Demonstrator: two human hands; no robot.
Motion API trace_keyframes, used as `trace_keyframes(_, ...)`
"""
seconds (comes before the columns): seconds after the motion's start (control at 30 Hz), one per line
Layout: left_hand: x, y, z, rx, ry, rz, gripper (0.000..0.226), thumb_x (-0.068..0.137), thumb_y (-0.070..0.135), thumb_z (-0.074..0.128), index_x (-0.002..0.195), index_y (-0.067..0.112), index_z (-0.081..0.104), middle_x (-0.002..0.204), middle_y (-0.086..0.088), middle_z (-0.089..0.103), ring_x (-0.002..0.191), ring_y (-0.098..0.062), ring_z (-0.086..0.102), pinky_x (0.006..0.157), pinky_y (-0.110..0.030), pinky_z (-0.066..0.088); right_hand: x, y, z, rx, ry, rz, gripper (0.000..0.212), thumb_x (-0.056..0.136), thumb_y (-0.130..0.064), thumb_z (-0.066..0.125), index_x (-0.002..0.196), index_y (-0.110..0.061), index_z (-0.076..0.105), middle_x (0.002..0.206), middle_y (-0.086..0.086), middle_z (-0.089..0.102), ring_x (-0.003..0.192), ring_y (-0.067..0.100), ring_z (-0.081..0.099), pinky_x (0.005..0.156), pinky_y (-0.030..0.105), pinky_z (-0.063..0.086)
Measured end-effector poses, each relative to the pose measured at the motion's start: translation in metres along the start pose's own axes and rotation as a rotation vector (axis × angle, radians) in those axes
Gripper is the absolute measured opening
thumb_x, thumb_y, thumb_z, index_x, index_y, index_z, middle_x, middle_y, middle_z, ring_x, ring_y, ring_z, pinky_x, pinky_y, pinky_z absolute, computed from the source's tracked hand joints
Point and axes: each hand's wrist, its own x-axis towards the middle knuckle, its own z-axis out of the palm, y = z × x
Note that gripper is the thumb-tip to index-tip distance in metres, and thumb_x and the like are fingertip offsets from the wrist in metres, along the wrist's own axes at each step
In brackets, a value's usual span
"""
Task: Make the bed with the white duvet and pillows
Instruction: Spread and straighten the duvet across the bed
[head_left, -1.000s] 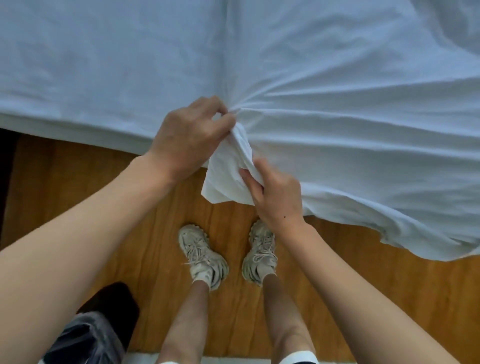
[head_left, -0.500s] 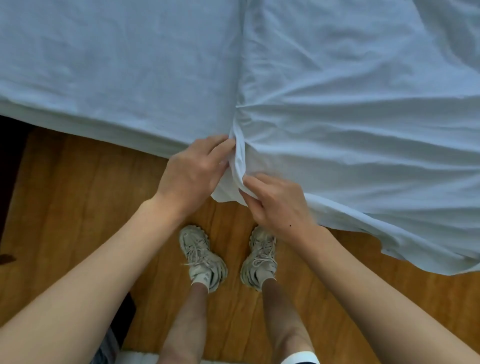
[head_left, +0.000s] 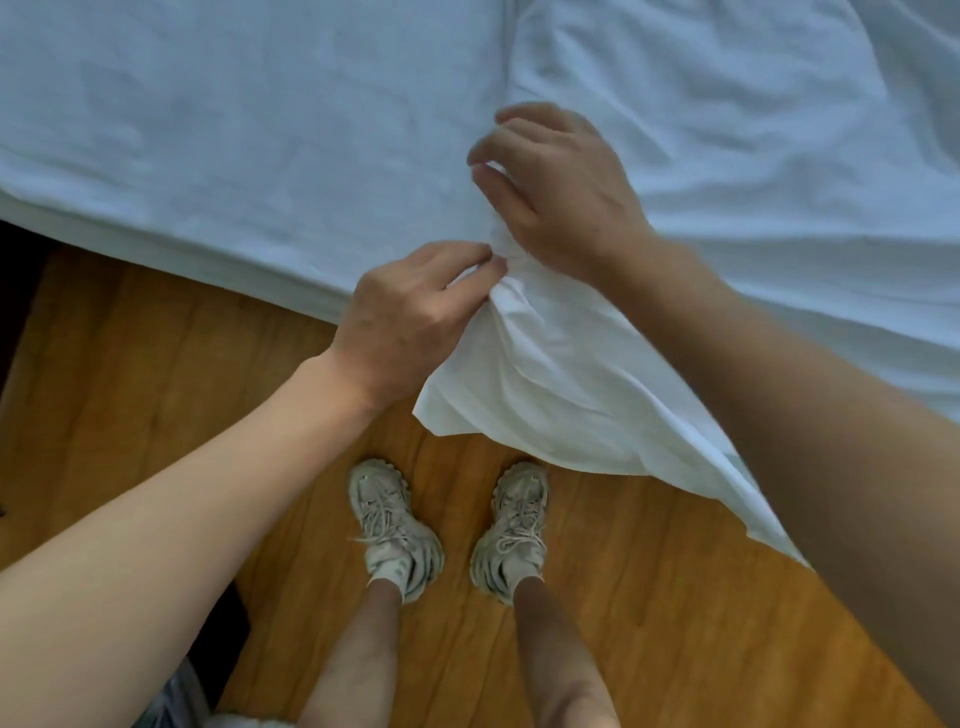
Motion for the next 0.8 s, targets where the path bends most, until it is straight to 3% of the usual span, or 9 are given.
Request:
trace_keyframes(0.1,-0.001,0.011,0.0,-0.068,0.068,-0.045,0.014,0.087,0.001,0.068,0.101,0.0,0.073,0.1,-0.012,0.072,0.092,-0.025,0.07,0.073,-0.03,0.057,0.018,0.011,0.007,-0.115,-0.296,-0.145,0.042,0.1,-0.037,0.027,0.075,-0.015,0.052,0.083,0.008,0.067,0.101,0.026,0.059,0.108,0.036,0.027)
trace_keyframes(0.2,0.003,0.012,-0.003,-0.098,0.095,-0.037,0.013,0.088,0.0,0.068,0.099,-0.001,0.073,0.1,-0.012,0.073,0.091,-0.025,0.071,0.073,-0.031,0.058,0.011,0.024,0.004,-0.134,-0.122,-0.199,0.045,0.102,-0.034,0.029,0.069,-0.012,0.049,0.068,0.009,0.057,0.071,0.032,0.053,0.086,0.037,0.04)
trace_keyframes(0.3,0.01,0.016,-0.006,-0.107,0.102,-0.006,0.009,0.087,0.0,0.068,0.094,-0.002,0.073,0.096,-0.012,0.073,0.085,-0.026,0.071,0.069,-0.032,0.057,0.0,0.035,0.005,-0.137,0.126,-0.161,0.04,0.101,-0.026,0.038,0.071,-0.007,0.056,0.072,0.012,0.055,0.062,0.031,0.049,0.066,0.037,0.039)
trace_keyframes(0.43,0.02,0.015,-0.014,-0.136,0.101,0.069,0.008,0.088,-0.002,0.066,0.092,-0.004,0.073,0.094,-0.014,0.071,0.083,-0.03,0.068,0.066,-0.035,0.056,0.004,0.04,-0.002,-0.187,0.242,-0.181,0.036,0.099,-0.022,0.04,0.064,-0.014,0.044,0.057,0.007,0.05,0.051,0.028,0.042,0.062,0.034,0.035)
trace_keyframes(0.53,0.038,0.019,-0.015,-0.232,0.032,0.135,0.01,0.091,-0.005,0.06,0.088,-0.003,0.07,0.091,-0.013,0.068,0.086,-0.032,0.065,0.064,-0.038,0.054,0.008,0.043,-0.01,-0.127,0.273,-0.124,0.035,0.099,-0.02,0.038,0.064,-0.02,0.033,0.049,-0.001,0.033,0.045,0.021,0.028,0.061,0.033,0.035)
trace_keyframes(0.67,0.065,0.017,-0.008,-0.197,-0.031,0.23,0.027,0.099,0.012,0.05,0.075,0.003,0.057,0.077,-0.012,0.058,0.073,-0.031,0.055,0.062,-0.037,0.043,0.01,0.043,-0.02,-0.101,0.253,-0.066,0.041,0.1,-0.022,0.037,0.06,-0.019,0.032,0.049,-0.006,0.025,0.043,0.019,0.024,0.064,0.029,0.027)
trace_keyframes(0.8,0.071,0.025,-0.005,-0.247,0.063,0.112,0.04,0.1,0.022,0.047,0.064,0.006,0.047,0.06,-0.011,0.044,0.059,-0.023,0.036,0.056,-0.034,0.029,0.017,0.035,-0.029,-0.088,0.201,-0.106,0.042,0.1,-0.025,0.036,0.059,-0.019,0.032,0.048,-0.005,0.026,0.041,0.023,0.025,0.063,0.029,0.027)
